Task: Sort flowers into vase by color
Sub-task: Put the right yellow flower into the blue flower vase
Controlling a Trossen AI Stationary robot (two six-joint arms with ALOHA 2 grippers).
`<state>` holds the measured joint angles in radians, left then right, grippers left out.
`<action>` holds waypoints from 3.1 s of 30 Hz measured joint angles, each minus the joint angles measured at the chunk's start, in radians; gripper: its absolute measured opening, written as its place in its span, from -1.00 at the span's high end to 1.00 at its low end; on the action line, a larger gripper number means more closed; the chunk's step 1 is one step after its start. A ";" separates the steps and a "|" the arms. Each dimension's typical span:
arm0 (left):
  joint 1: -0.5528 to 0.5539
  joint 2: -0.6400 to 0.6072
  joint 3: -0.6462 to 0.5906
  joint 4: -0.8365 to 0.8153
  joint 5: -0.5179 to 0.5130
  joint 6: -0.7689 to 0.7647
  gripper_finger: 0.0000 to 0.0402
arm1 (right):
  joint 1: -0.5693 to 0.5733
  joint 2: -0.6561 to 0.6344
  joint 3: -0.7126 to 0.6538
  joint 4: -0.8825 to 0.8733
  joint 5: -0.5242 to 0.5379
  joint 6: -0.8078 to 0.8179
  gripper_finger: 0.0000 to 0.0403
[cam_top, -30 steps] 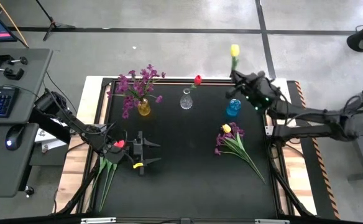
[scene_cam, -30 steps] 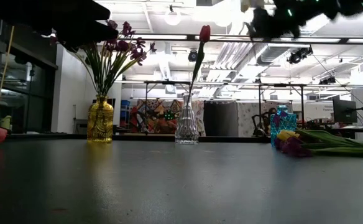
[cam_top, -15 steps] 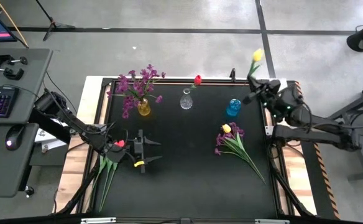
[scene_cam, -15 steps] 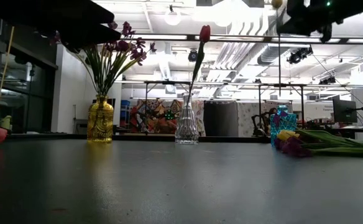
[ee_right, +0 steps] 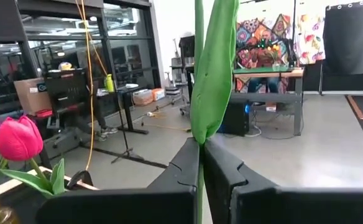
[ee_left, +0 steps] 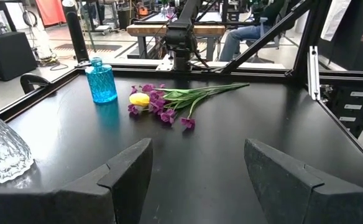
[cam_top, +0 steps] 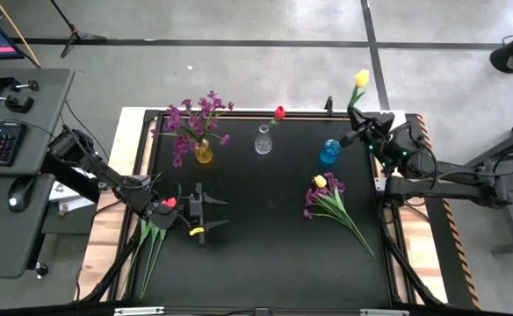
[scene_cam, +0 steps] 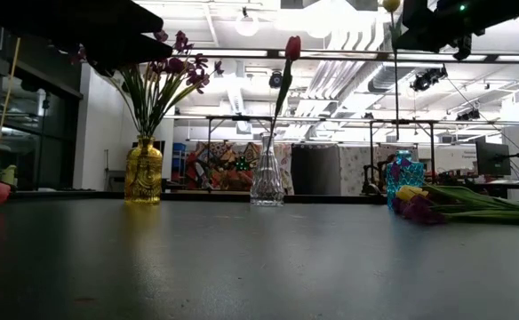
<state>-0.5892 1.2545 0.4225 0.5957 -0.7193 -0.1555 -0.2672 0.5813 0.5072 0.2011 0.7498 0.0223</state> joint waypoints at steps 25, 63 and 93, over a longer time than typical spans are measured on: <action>0.000 0.000 0.000 0.000 -0.001 0.000 -0.20 | -0.001 0.002 0.000 -0.066 0.026 -0.005 1.00; 0.000 0.000 0.000 0.000 -0.002 -0.018 -0.20 | 0.000 0.123 0.000 -0.121 0.055 0.064 0.96; 0.000 0.000 0.000 -0.001 0.002 -0.037 -0.20 | 0.000 -0.138 0.002 -0.816 -0.457 0.528 -0.17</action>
<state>-0.5892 1.2545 0.4225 0.5949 -0.7170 -0.1924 -0.2676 0.4437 0.5095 -0.6146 0.2928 0.5507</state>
